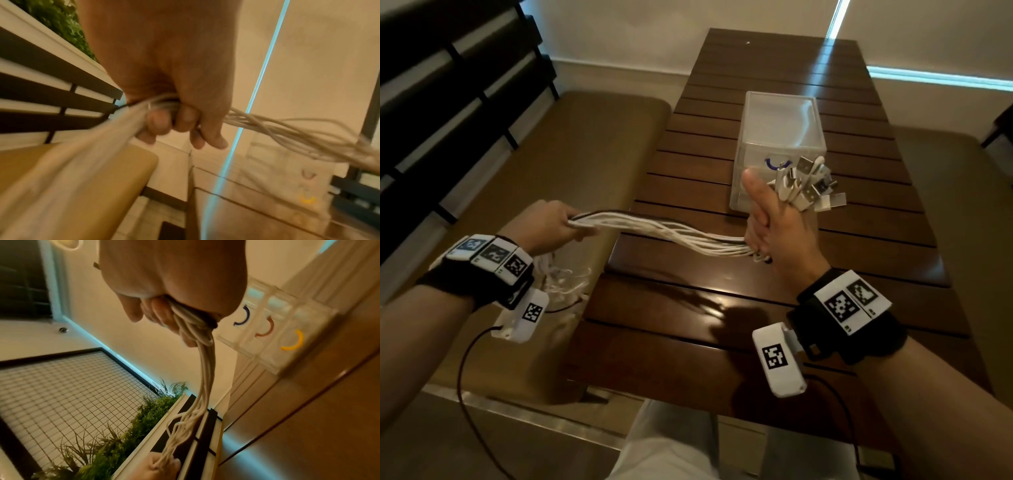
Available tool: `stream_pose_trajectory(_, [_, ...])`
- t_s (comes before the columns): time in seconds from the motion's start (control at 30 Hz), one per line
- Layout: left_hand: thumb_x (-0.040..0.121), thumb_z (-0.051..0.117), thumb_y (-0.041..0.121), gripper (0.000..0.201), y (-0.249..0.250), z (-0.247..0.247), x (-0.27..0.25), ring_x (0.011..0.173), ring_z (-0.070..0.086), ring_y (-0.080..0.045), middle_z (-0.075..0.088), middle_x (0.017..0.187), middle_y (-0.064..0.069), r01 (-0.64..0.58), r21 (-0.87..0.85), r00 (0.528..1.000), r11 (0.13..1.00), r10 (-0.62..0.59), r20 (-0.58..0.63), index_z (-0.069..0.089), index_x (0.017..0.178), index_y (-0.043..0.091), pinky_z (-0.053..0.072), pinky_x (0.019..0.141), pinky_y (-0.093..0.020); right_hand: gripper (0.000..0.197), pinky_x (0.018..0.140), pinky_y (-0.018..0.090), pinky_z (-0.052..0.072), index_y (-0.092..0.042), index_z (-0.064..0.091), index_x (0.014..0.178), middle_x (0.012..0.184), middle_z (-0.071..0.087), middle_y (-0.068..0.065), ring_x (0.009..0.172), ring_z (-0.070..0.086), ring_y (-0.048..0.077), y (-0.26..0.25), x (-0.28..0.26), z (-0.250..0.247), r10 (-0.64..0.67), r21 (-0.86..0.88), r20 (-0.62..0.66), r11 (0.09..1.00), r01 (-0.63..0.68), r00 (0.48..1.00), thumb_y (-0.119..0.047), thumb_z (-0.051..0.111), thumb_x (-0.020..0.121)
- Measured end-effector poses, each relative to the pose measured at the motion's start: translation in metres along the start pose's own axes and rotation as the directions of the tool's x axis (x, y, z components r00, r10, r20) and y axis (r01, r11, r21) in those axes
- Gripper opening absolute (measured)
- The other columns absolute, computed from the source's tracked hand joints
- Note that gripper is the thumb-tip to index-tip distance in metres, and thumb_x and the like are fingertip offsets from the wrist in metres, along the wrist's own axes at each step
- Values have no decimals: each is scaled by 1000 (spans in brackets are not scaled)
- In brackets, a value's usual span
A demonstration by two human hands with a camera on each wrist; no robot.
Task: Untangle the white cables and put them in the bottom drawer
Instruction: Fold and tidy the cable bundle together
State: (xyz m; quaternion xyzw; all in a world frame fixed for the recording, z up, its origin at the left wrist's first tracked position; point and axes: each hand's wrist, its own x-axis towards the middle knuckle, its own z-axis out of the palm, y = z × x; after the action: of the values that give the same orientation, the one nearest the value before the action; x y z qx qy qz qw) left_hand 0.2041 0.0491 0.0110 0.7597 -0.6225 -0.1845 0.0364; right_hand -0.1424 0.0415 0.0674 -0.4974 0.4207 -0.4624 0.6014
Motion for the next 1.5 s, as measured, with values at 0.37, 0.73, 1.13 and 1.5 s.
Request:
stream_pose_trajectory(0.37, [64, 82, 56, 127, 103, 12, -12, 140, 32, -27, 18, 160, -5, -274, 221, 913, 936, 180, 367, -5, 154, 33, 27, 115, -45, 54, 49, 40, 16, -25, 39, 47, 42, 25, -4, 40, 21, 18, -11, -7, -38, -56, -84, -170, 996, 42, 984, -41, 61, 94])
stream_pose_trajectory(0.73, [91, 38, 64, 49, 209, 74, -31, 72, 59, -23, 61, 75, 0, -622, -25, 775, 782, 620, 120, 56, 91, 18, 43, 63, -36, 51, 41, 30, 20, -27, 51, 45, 38, 30, -5, 31, 24, 14, -6, -4, -64, -70, 20, -160, 997, 74, 985, -33, 61, 95])
stream_pose_trajectory(1.13, [88, 39, 68, 46, 181, 36, -33, 50, 46, -10, 48, 53, 6, -664, -58, 745, 745, 666, 23, 45, 61, 31, 30, 53, -27, 19, 67, 24, 49, -46, 67, 72, 68, 64, -22, 67, 60, 0, 7, -8, -55, -166, -563, 153, 796, 224, 974, -36, 69, 89])
stream_pose_trajectory(1.5, [91, 50, 43, 23, 189, 26, -39, 54, 58, -4, 68, 66, 11, -722, -81, 692, 687, 719, -72, 70, 90, 34, 45, 57, -25, 37, 82, 40, 59, -1, 66, 96, 89, 72, 20, 86, 71, 34, 5, -10, -41, 149, -367, 412, 930, 14, 899, -33, 48, 100])
